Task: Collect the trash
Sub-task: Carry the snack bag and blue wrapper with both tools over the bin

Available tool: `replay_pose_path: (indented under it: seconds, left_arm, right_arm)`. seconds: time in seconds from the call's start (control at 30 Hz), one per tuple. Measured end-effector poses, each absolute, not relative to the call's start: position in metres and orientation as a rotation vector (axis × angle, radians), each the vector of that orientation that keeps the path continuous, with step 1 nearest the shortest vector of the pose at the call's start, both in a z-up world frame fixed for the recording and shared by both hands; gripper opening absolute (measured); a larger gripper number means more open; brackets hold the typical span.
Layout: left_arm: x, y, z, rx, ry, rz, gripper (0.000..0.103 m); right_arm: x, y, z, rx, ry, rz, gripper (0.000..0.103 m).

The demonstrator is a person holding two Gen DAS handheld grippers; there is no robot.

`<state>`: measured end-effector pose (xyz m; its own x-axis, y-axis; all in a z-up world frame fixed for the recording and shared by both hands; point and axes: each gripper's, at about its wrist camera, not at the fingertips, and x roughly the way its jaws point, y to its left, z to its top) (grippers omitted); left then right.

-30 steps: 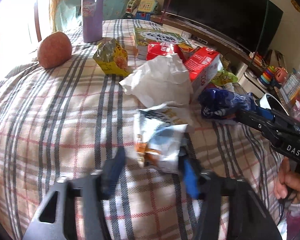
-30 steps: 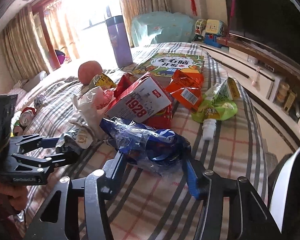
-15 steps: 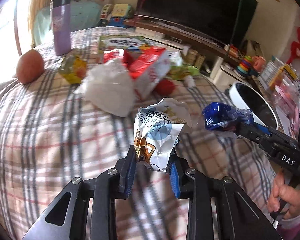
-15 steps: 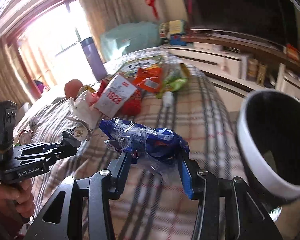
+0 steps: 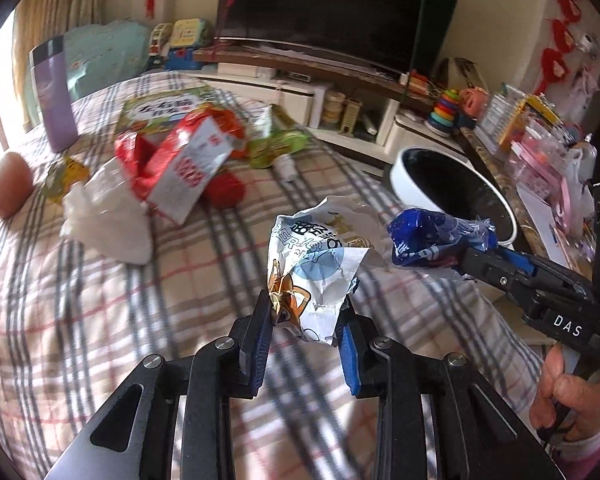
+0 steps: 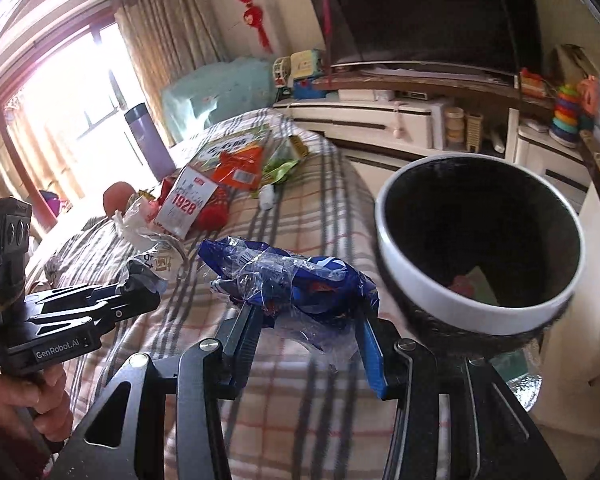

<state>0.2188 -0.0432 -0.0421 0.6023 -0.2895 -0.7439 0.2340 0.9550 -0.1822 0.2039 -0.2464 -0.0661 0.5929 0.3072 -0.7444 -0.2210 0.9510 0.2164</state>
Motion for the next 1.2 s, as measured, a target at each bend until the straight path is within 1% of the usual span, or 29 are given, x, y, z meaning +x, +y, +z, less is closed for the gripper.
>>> replay_pose_path:
  seconds: [0.53, 1.2]
  left_arm:
    - [0.241, -0.091, -0.037, -0.005, 0.875, -0.417, 0.029]
    - [0.273, -0.148, -0.035, 0.079, 0.879, -0.487, 0.029]
  right_arm:
    - [0.189, -0.302, -0.053, 0.140, 0.863, 0.194, 0.046]
    - [0.193, -0.355, -0.037, 0.149, 0.827, 0.089, 0.046]
